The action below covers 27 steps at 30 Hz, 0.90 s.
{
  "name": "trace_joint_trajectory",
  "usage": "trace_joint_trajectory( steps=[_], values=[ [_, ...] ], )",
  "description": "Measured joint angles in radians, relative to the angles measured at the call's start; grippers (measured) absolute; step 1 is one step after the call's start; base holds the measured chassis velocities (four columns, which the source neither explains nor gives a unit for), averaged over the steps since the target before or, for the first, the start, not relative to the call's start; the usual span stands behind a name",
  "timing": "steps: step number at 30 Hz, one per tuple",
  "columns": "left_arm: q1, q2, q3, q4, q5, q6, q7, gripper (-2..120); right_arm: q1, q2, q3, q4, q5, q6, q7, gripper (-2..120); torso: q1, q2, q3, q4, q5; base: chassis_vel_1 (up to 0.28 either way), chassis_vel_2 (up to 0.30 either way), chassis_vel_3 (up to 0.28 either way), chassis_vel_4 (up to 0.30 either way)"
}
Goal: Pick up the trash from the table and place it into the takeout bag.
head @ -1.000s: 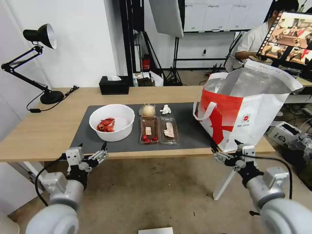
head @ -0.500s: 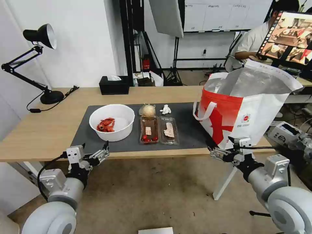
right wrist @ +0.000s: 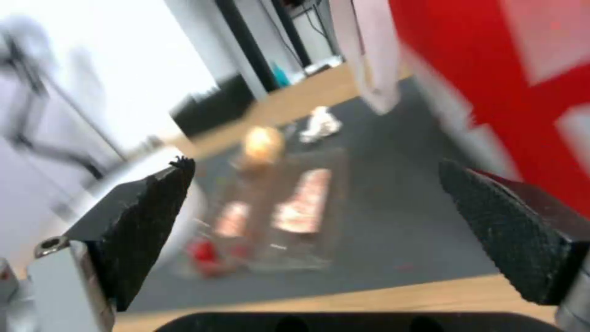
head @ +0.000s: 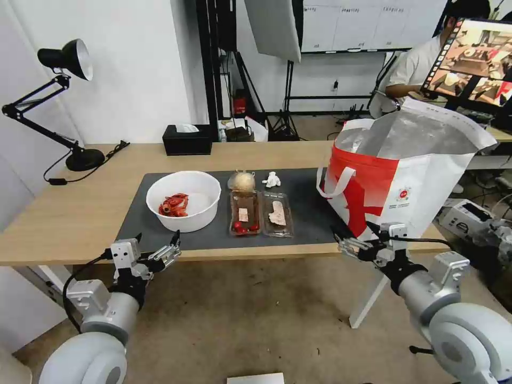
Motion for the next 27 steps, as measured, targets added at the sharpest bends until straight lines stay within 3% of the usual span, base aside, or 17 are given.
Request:
trace_joint_trajectory(
  steps=[5, 7, 9, 13, 17, 27],
  values=[
    [0.011, 0.001, 0.001, 0.014, -0.009, -0.055, 0.044, 100, 0.036, 0.042, -0.051, 0.000, 0.248, 0.044, 0.124, 100, 0.000, 0.000, 0.000, 0.0000, -0.0001, 0.000, 0.000, 0.000, 0.000],
    [0.013, 0.001, 0.001, 0.014, -0.010, -0.056, 0.045, 100, 0.040, 0.046, -0.056, -0.001, 0.270, 0.049, 0.136, 100, 0.000, 0.000, 0.000, 0.0000, -0.0001, 0.000, 0.000, 0.000, 0.000],
    [0.019, 0.001, 0.000, 0.015, -0.016, -0.059, 0.047, 100, 0.076, 0.077, -0.091, -0.006, 0.412, 0.093, 0.224, 100, 0.000, 0.000, 0.000, 0.0000, 0.0000, 0.000, 0.000, 0.000, 0.000],
    [0.023, 0.004, -0.011, 0.014, -0.018, -0.055, 0.032, 100, 0.116, 0.124, -0.150, -0.027, 0.548, 0.169, 0.269, 100, 0.000, 0.000, 0.000, 0.0000, -0.0001, 0.000, 0.000, 0.000, 0.000],
    [0.031, 0.009, -0.033, 0.012, -0.014, -0.029, 0.016, 100, 0.157, 0.178, -0.230, -0.079, 0.578, 0.233, 0.274, 100, 0.000, 0.000, 0.000, 0.0000, -0.0001, 0.000, 0.000, 0.000, 0.000],
    [0.042, -0.002, -0.041, 0.021, 0.006, -0.016, 0.016, 100, 0.232, 0.258, -0.311, -0.191, 0.558, 0.258, 0.314, 100, 0.000, 0.000, 0.000, 0.0001, 0.0000, 0.000, 0.000, 0.000, 0.000]
  ],
)
